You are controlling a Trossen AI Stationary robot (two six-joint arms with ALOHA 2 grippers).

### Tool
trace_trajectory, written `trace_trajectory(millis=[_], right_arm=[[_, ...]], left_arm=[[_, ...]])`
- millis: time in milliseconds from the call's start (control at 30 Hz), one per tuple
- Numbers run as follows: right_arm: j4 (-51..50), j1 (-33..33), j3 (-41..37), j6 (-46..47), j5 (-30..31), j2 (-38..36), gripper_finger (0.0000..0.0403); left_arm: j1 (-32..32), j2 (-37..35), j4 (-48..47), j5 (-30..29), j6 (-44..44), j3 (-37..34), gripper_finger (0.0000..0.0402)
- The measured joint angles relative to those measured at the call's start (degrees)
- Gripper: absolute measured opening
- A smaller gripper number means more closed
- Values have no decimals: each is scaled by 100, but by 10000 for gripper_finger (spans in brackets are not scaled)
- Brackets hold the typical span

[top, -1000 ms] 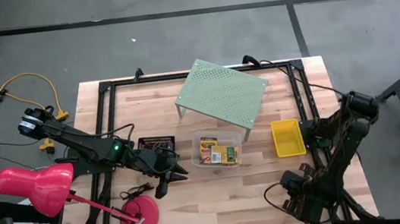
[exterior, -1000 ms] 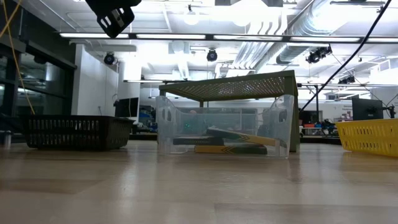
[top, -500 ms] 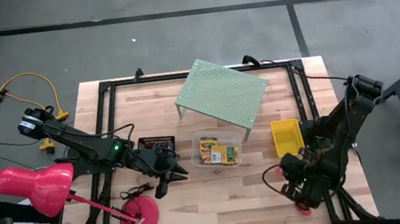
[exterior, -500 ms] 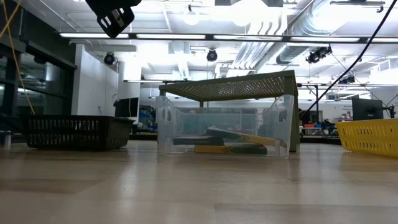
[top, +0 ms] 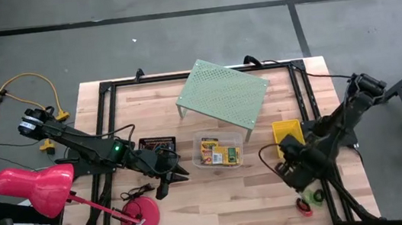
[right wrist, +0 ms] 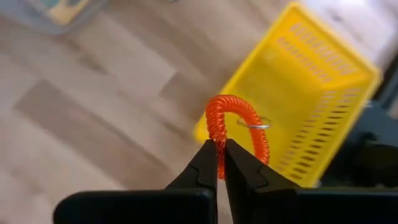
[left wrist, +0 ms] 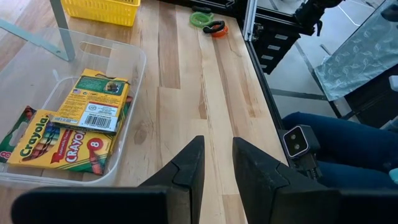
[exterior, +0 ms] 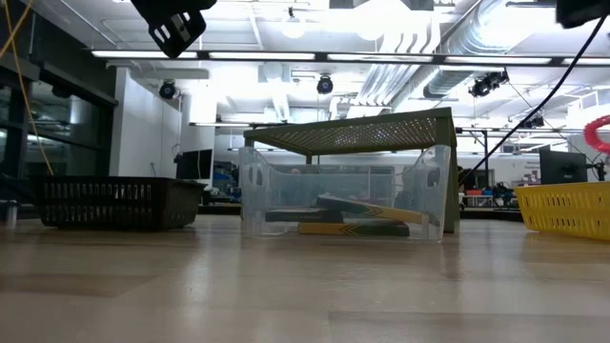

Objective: Pick & Place Office Desk Supplies
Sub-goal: Put the top red spring keychain into the yellow bin

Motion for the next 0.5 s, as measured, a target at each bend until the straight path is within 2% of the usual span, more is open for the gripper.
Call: trace_trajectory(millis=[200, 500], right_arm=[[-471, -568, 0, -146, 2, 0, 3], [-550, -1314, 0, -689, -35, 0, 4]], left_arm=[[-2, 0, 0, 0, 2, 0, 78], [-2, 0, 0, 0, 2, 0, 78]])
